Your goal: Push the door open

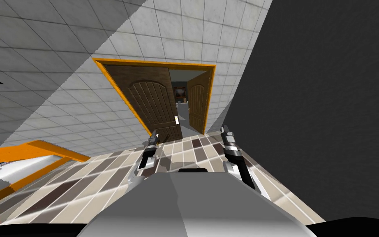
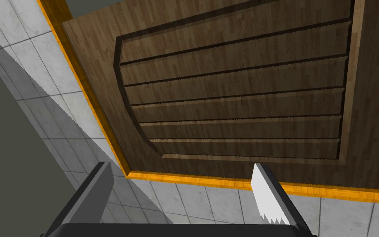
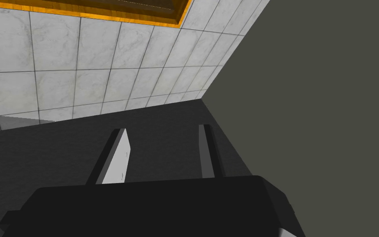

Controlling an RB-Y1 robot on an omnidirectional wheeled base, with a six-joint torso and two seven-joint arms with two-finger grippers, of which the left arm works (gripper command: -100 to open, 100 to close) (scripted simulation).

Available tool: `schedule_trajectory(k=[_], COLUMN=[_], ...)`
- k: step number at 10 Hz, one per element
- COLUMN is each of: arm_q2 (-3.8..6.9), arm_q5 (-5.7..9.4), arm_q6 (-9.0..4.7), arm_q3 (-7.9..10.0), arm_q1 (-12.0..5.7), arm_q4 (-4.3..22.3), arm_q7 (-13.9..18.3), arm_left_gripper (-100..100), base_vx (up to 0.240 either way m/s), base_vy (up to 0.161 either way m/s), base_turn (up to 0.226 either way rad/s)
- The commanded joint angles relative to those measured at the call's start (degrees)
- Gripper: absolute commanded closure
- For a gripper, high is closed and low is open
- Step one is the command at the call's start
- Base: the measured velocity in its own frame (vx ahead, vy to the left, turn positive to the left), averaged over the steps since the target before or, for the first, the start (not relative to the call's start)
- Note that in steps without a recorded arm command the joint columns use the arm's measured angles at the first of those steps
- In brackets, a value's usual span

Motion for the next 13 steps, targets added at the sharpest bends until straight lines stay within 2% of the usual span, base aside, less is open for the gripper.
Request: schedule_trajectory(k=[1,3,4,5,6,7,8,9,10,13], arm_q2=[0.21,1.62,1.62,2.33,2.33,3.03,3.03,3.73,3.73,5.78], arm_q5=[-0.05,0.05,0.05,0.1,0.1,0.15,0.15,0.2,0.2,0.36], arm_q6=[0.27,-0.05,-0.05,-0.21,-0.21,-0.37,-0.37,-0.53,-0.53,-1.0], arm_q3=[0.5,2.38,2.38,3.32,3.32,4.25,4.25,5.19,5.19,7.95], arm_q1=[-0.74,-2.36,-2.36,-3.16,-3.16,-3.97,-3.97,-4.78,-4.78,-7.16], arm_q4=[1.7,5.9,6.4,8.3,8.8,10.9,11.2,13.3,13.6,19.8], arm_q7=[0.3,1.4,1.4,2.0,2.0,2.6,2.6,3.2,3.2,4.9], arm_left_gripper=[-100,-100,-100,-100,-100,-100,-100,-100,-100,-100], base_vx=[0.062,0.07,0.07,0.065,0.05,0.052,0.047,0.059,0.052,0.083], base_vy=[-0.008,-0.019,-0.011,-0.009,-0.001,-0.003,0.003,-0.005,-0.005,-0.007], base_turn=[-0.06,-0.168,-0.077,-0.102,-0.078,-0.153,-0.071,-0.142,-0.067,-0.16])
